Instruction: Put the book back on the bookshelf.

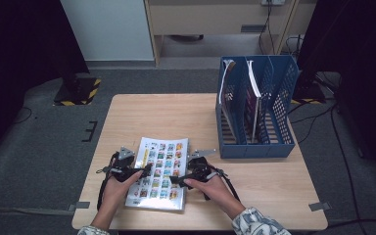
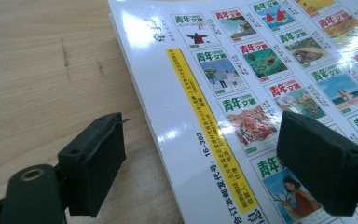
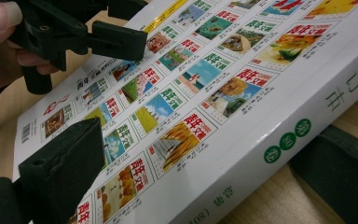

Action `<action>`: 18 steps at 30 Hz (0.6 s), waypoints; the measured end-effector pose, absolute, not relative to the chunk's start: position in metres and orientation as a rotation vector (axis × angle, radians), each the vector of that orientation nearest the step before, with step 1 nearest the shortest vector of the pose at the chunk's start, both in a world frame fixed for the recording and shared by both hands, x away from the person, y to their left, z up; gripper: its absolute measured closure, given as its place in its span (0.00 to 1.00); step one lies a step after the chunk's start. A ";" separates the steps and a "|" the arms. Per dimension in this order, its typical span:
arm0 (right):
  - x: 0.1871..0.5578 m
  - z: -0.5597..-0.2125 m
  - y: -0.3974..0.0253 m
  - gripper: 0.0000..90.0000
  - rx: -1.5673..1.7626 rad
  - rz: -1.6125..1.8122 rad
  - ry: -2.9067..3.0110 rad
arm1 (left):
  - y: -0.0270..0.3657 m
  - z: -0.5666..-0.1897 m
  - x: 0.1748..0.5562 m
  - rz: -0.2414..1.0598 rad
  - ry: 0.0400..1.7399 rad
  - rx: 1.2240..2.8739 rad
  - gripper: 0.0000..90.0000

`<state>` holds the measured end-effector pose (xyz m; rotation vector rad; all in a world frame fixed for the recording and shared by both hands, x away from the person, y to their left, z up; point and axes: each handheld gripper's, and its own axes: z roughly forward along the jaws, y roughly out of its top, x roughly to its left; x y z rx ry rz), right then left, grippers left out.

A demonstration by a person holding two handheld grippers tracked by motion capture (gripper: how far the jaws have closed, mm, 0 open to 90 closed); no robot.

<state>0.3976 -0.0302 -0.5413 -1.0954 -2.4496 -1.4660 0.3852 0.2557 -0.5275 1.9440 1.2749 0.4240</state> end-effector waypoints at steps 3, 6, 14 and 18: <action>0.400 -0.541 -0.029 0.05 -1.078 -1.463 -2.457 | 0.255 -0.532 0.385 0.317 1.266 1.917 0.18; 0.403 -0.541 -0.028 0.05 -1.071 -1.462 -2.451 | 0.253 -0.531 0.385 0.316 1.277 1.921 0.18; 0.411 -0.542 -0.025 0.08 -1.039 -1.466 -2.424 | 0.251 -0.530 0.384 0.298 1.267 1.934 0.19; 0.416 -0.543 -0.023 0.08 -1.048 -1.473 -2.374 | 0.239 -0.529 0.381 0.266 1.217 1.966 0.20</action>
